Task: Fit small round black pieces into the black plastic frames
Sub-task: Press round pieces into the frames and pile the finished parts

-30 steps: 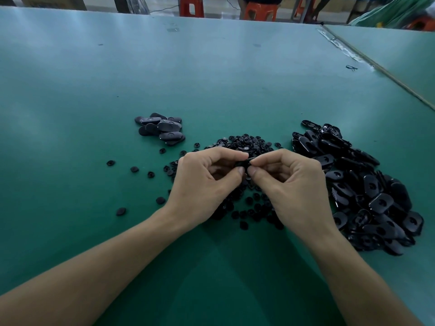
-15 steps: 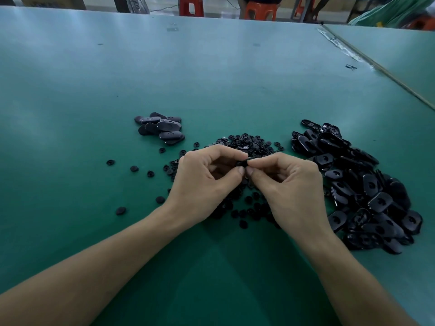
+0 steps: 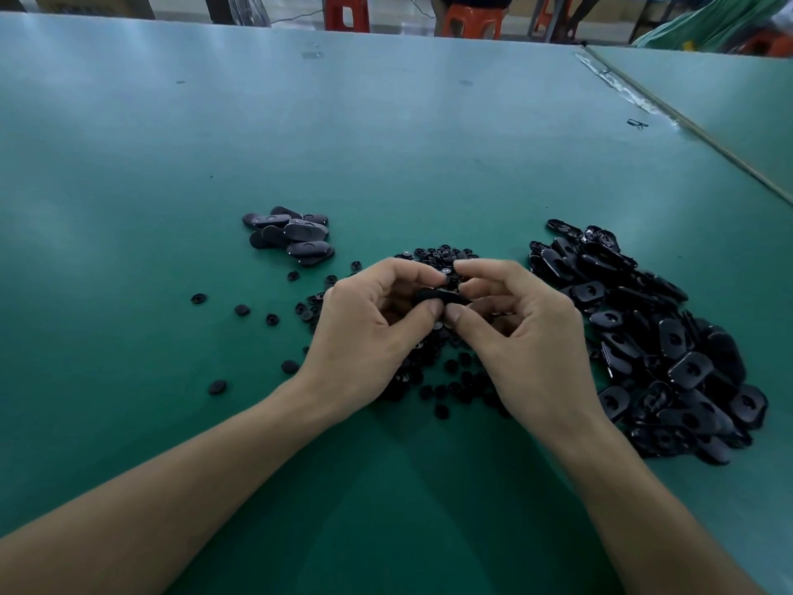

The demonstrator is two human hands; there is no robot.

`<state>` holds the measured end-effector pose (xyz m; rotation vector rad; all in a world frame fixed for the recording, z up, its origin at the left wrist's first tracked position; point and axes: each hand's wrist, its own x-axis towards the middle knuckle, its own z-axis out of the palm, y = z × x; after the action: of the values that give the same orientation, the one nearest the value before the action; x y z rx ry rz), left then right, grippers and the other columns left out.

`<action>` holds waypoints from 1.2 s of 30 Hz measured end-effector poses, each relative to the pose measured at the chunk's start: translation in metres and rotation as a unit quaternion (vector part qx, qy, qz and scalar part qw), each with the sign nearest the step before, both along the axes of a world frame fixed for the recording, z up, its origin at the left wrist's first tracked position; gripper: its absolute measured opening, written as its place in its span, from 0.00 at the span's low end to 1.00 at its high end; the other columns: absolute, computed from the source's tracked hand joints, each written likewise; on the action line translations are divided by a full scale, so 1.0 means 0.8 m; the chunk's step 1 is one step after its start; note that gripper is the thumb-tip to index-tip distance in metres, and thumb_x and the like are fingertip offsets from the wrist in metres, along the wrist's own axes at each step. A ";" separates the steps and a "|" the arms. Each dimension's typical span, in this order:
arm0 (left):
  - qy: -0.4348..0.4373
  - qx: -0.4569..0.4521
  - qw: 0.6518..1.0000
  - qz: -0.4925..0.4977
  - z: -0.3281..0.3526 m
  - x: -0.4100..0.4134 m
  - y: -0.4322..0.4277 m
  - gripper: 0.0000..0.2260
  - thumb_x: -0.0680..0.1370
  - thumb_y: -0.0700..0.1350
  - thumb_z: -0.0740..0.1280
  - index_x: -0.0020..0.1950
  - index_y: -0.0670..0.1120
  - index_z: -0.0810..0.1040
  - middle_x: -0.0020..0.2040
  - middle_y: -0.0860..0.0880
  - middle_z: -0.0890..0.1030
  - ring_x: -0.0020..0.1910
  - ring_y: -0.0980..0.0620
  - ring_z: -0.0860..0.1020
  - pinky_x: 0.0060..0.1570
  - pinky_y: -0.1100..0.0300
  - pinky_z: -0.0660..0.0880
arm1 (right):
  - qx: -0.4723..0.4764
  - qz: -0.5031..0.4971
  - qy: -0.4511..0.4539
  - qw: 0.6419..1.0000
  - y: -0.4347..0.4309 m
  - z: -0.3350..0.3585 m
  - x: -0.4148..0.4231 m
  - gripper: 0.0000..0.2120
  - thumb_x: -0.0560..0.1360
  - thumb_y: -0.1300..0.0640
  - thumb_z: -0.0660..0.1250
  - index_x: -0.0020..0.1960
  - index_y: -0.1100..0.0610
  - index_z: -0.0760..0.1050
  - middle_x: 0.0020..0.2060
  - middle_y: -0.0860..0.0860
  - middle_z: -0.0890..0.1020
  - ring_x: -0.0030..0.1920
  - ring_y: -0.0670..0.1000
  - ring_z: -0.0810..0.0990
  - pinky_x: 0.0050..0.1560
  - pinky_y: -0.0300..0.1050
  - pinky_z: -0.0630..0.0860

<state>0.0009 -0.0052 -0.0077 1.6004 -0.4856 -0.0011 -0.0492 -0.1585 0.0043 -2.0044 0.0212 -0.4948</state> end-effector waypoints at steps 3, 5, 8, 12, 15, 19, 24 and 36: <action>0.001 -0.005 1.000 -0.004 0.001 0.001 0.002 0.13 0.75 0.34 0.73 0.52 0.51 0.81 0.44 0.51 0.86 0.42 0.56 0.83 0.47 0.61 0.80 | 0.040 0.039 0.017 0.998 -0.004 0.002 0.002 0.12 0.74 0.64 0.74 0.51 0.48 0.84 0.43 0.40 0.86 0.46 0.42 0.85 0.51 0.36 0.80; 0.001 -0.009 1.000 -0.004 0.000 0.001 0.003 0.13 0.75 0.34 0.74 0.51 0.51 0.81 0.44 0.50 0.86 0.42 0.55 0.83 0.46 0.61 0.80 | 0.055 0.051 0.021 0.997 -0.009 0.004 0.003 0.11 0.74 0.65 0.74 0.51 0.50 0.85 0.44 0.42 0.87 0.46 0.43 0.86 0.51 0.37 0.80; 0.001 -0.009 1.000 0.000 0.000 0.002 0.003 0.11 0.74 0.37 0.75 0.51 0.52 0.82 0.44 0.51 0.86 0.43 0.55 0.84 0.47 0.61 0.80 | 0.075 0.056 0.030 0.995 -0.014 0.006 0.004 0.09 0.73 0.64 0.75 0.49 0.52 0.85 0.42 0.44 0.87 0.44 0.45 0.86 0.49 0.39 0.81; 0.010 -0.008 1.000 0.000 -0.002 0.003 0.003 0.10 0.72 0.40 0.76 0.50 0.52 0.83 0.44 0.51 0.87 0.44 0.54 0.84 0.48 0.60 0.81 | 0.062 0.055 0.037 0.996 -0.016 0.006 0.003 0.07 0.73 0.63 0.76 0.48 0.53 0.85 0.40 0.44 0.87 0.42 0.44 0.86 0.46 0.36 0.80; 0.013 -0.003 1.000 -0.003 -0.003 0.004 0.004 0.11 0.73 0.38 0.77 0.50 0.52 0.84 0.44 0.50 0.87 0.43 0.53 0.85 0.48 0.60 0.81 | 0.044 0.053 0.044 0.997 -0.016 0.007 0.003 0.07 0.73 0.62 0.75 0.47 0.51 0.84 0.39 0.43 0.86 0.41 0.44 0.85 0.44 0.36 0.80; 0.020 -0.008 1.000 0.001 -0.002 0.005 0.003 0.10 0.72 0.38 0.77 0.49 0.51 0.85 0.42 0.50 0.87 0.42 0.53 0.85 0.47 0.61 0.81 | 0.027 0.047 0.049 0.997 -0.013 0.008 0.003 0.07 0.74 0.61 0.75 0.45 0.49 0.82 0.38 0.42 0.86 0.40 0.43 0.84 0.42 0.34 0.79; 0.021 -0.019 1.000 0.005 -0.001 0.004 0.004 0.12 0.71 0.36 0.78 0.47 0.52 0.85 0.41 0.49 0.87 0.39 0.54 0.84 0.45 0.61 0.82 | 0.016 0.039 0.055 0.998 -0.010 0.008 0.003 0.06 0.74 0.60 0.74 0.44 0.49 0.81 0.38 0.43 0.85 0.38 0.43 0.84 0.42 0.38 0.81; 0.001 0.004 1.000 0.030 0.004 0.001 0.003 0.08 0.68 0.40 0.76 0.42 0.53 0.84 0.36 0.51 0.85 0.33 0.56 0.82 0.37 0.63 0.80 | 0.036 0.054 0.058 0.996 -0.014 0.008 0.002 0.06 0.74 0.61 0.75 0.46 0.51 0.84 0.38 0.45 0.86 0.41 0.46 0.85 0.47 0.45 0.83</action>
<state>0.0014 -0.0027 -0.0045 1.6223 -0.4360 0.0403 -0.0478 -0.1695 0.0109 -1.9498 0.0019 -0.3038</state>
